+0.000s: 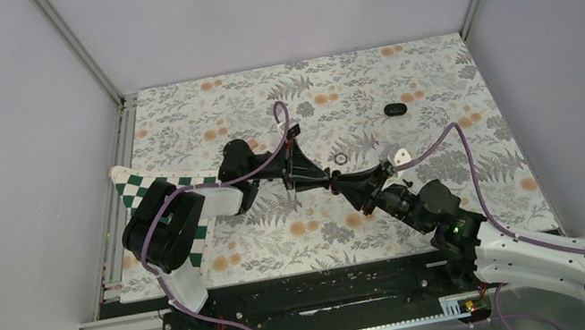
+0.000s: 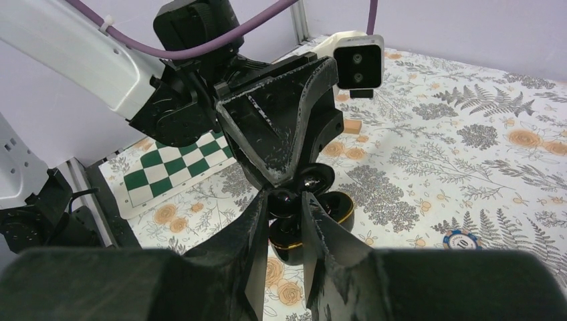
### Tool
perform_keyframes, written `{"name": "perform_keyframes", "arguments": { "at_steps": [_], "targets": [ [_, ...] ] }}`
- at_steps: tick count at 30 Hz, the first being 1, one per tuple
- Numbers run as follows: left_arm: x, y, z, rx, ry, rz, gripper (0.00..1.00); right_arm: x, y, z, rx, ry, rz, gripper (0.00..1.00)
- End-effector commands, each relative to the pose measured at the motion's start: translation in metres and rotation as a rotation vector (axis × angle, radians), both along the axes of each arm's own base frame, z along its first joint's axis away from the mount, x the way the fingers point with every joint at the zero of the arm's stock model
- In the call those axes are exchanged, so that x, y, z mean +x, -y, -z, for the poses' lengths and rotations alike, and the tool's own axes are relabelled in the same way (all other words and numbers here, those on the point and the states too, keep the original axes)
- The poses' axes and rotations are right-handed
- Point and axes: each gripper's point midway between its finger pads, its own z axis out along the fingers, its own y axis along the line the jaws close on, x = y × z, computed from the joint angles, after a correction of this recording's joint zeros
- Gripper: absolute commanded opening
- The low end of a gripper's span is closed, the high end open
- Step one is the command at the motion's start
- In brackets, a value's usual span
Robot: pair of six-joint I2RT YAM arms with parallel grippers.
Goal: Insert the wireless bluetooth earbuds into the charging case
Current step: Insert the right earbud into the left side groove of the charging case.
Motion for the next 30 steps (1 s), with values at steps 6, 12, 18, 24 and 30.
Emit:
{"name": "perform_keyframes", "arguments": {
  "at_steps": [6, 12, 18, 24, 30],
  "targets": [
    [-0.008, -0.005, -0.031, -0.125, 0.092, 0.0, 0.0, 0.003, 0.012, -0.023, 0.073, 0.053, 0.054, 0.0],
    [-0.008, -0.006, -0.028, -0.122, 0.091, -0.004, 0.0, 0.005, 0.015, -0.027, 0.051, 0.076, 0.072, 0.0],
    [-0.008, -0.006, -0.028, -0.12, 0.088, -0.007, 0.0, 0.003, 0.005, -0.028, 0.034, 0.078, 0.027, 0.0],
    [-0.007, -0.005, -0.028, -0.117, 0.081, -0.011, 0.0, -0.002, -0.004, -0.027, 0.013, 0.075, -0.022, 0.0],
    [-0.006, -0.005, -0.026, -0.114, 0.073, -0.011, 0.0, -0.007, -0.013, -0.017, -0.031, 0.046, -0.079, 0.0]
  ]
}}
